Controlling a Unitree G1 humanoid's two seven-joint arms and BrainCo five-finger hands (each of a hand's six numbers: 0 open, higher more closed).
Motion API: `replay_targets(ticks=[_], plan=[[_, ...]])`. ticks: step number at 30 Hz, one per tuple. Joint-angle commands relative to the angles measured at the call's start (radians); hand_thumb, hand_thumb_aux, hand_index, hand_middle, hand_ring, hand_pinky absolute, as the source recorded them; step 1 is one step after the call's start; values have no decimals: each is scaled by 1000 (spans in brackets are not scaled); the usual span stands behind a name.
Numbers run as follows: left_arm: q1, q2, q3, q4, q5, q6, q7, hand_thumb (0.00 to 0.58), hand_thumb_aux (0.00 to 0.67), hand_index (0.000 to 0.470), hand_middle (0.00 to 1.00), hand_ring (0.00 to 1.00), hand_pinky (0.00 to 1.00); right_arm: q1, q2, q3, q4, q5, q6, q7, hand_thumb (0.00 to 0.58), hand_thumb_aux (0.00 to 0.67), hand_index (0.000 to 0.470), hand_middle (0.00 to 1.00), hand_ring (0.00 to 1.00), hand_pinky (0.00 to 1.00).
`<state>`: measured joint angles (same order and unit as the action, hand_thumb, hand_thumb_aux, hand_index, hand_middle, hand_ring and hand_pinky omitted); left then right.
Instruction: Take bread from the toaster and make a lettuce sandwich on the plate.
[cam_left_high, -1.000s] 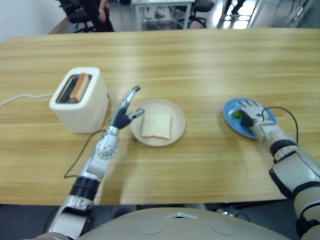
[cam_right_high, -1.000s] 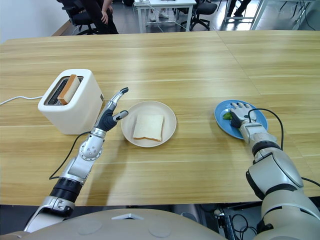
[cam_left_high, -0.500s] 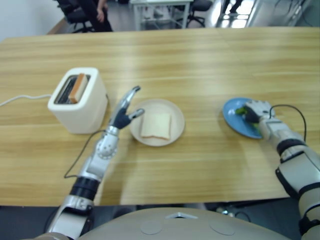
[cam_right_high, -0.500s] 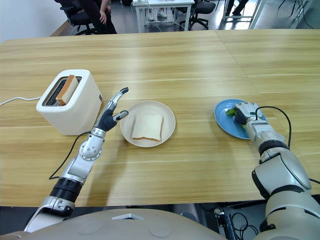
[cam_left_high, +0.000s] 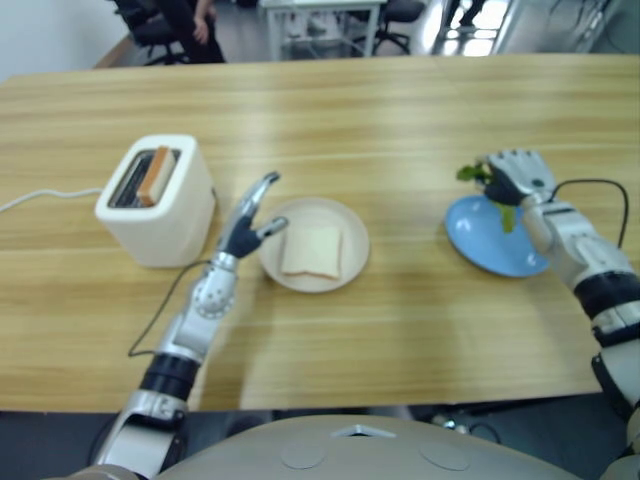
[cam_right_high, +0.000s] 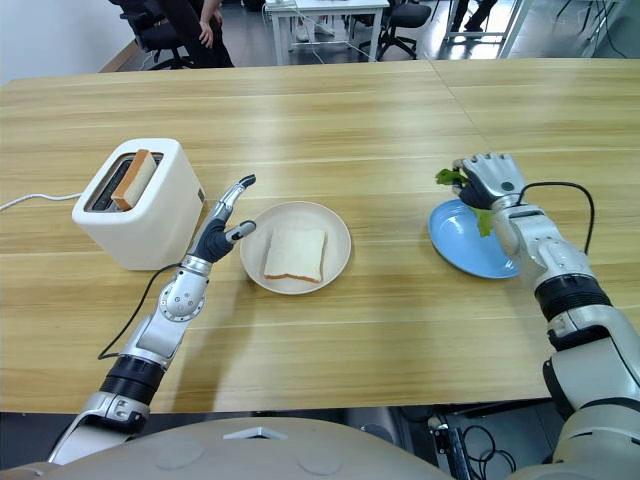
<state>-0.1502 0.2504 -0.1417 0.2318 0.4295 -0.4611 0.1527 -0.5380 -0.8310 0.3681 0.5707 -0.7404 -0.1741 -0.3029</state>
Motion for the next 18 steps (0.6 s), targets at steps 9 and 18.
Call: replay_targets(ticks=[9, 18], plan=[[-40, 6, 80, 80, -83, 3, 17, 0, 0, 0, 0, 0, 0, -65, 406, 123, -103, -78, 49, 90, 580, 670, 460, 1000, 1000, 1000], [-46, -5, 72, 98, -85, -2, 18, 0, 0, 0, 0, 0, 0, -64, 571, 238, 81, -127, 2, 59, 580, 670, 460, 1000, 1000, 1000]])
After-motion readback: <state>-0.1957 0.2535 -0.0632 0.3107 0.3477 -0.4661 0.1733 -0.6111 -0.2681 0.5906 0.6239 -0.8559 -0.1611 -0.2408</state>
